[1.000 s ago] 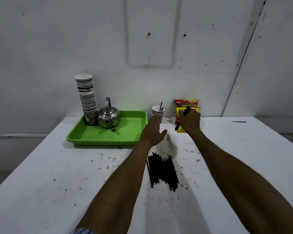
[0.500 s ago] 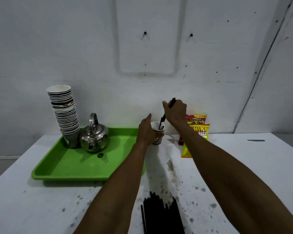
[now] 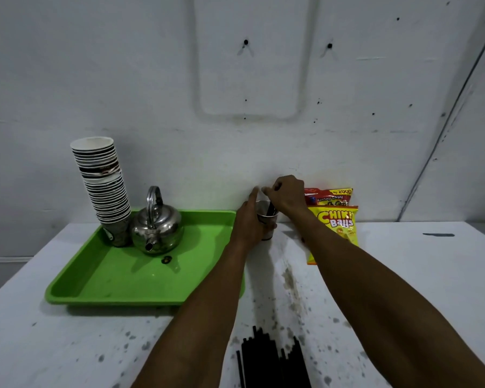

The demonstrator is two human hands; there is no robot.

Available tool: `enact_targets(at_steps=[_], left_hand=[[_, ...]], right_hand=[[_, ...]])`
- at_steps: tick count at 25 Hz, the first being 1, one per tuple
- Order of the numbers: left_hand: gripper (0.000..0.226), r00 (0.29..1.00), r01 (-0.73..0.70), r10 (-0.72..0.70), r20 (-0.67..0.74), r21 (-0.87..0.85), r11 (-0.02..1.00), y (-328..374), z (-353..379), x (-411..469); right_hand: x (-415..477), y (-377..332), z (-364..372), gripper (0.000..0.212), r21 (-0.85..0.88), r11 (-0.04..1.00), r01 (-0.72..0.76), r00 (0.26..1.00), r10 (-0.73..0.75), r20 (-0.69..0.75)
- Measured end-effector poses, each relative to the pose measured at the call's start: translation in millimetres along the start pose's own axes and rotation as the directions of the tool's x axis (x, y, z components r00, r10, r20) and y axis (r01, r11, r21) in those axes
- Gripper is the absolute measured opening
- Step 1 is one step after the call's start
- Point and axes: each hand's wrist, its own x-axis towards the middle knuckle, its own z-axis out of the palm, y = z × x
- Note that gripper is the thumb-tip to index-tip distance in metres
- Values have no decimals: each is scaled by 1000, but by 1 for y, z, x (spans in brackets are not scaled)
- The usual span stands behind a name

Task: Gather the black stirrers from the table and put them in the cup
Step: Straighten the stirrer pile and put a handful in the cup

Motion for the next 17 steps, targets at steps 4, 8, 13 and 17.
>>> enact_targets(at_steps=[4,8,13,17], left_hand=[[111,1000,21,-21,-8,0,1000,2,-2,-3],[112,999,31,-31,20,30,999,7,-5,-10],[115,997,59,-62,40,69,996,17,-13,-26],[123,997,67,-70,34,76,995,28,-19,-52]], right_hand=[[-4,-2,-3,28,-37,999,-7,1000,7,-4],[-15,-7,-14,29,-117,993,12,998,-20,-63],[-32,-10,-29,27,-74,997,-12,982,-2,-191],[-61,-5,-39,26,-75,997,-19,980,3,-200]])
